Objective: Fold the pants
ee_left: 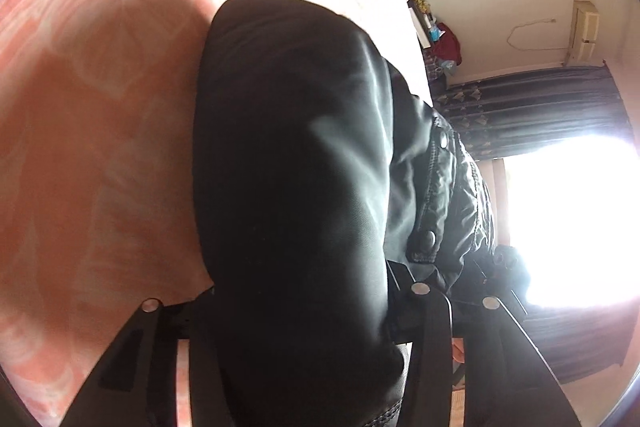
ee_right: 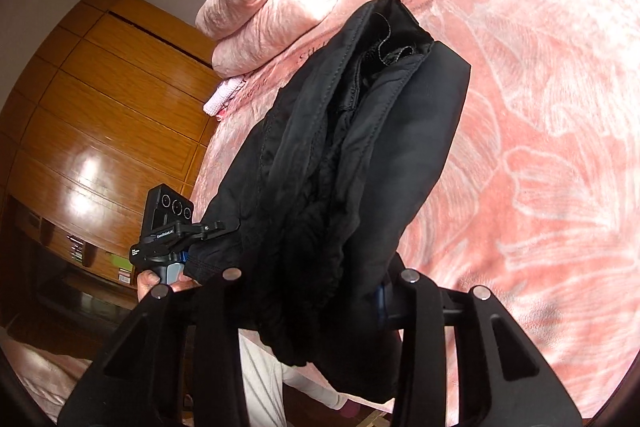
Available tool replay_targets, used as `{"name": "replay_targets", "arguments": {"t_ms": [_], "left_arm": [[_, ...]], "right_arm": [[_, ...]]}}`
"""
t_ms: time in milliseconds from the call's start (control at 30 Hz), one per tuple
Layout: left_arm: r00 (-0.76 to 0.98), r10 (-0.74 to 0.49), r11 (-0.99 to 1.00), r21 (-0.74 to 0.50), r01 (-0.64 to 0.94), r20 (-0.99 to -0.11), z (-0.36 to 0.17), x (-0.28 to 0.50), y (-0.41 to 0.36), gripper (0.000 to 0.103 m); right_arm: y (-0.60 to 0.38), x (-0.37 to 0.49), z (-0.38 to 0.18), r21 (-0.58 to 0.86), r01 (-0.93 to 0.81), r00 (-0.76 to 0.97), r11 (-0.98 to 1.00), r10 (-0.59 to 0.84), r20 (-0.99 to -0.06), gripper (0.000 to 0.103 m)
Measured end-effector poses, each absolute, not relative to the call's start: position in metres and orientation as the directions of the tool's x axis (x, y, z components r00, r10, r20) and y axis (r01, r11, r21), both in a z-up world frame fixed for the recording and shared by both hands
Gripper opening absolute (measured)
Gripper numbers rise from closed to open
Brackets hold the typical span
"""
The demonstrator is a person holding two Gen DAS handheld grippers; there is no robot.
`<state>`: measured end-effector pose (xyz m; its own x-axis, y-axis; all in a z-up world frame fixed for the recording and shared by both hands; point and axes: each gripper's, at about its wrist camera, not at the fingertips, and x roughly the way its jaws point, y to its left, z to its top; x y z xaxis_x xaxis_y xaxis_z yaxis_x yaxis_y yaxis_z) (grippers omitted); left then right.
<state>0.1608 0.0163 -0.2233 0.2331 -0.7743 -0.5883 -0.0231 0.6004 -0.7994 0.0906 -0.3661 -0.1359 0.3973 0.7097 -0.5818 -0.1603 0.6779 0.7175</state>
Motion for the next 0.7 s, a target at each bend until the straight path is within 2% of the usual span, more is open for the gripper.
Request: {"name": "replay_targets", "arguments": {"t_ms": [200, 367, 700], "left_arm": [[0.319, -0.791, 0.566, -0.822, 0.06, -0.522, -0.196, 0.18, 0.0, 0.044], [0.36, -0.773, 0.593, -0.796, 0.119, -0.522, -0.171, 0.226, 0.006, 0.044], [0.385, -0.717, 0.66, -0.744, 0.104, -0.582, -0.183, 0.286, 0.01, 0.044]], "right_arm": [[-0.369, 0.119, -0.096, 0.654, -0.244, 0.458, 0.716, 0.679, -0.573, 0.036], [-0.376, 0.166, -0.085, 0.624, -0.27, 0.485, 0.733, 0.664, -0.57, 0.036], [-0.385, 0.261, -0.134, 0.658, -0.217, 0.426, 0.721, 0.677, -0.601, 0.037]]}}
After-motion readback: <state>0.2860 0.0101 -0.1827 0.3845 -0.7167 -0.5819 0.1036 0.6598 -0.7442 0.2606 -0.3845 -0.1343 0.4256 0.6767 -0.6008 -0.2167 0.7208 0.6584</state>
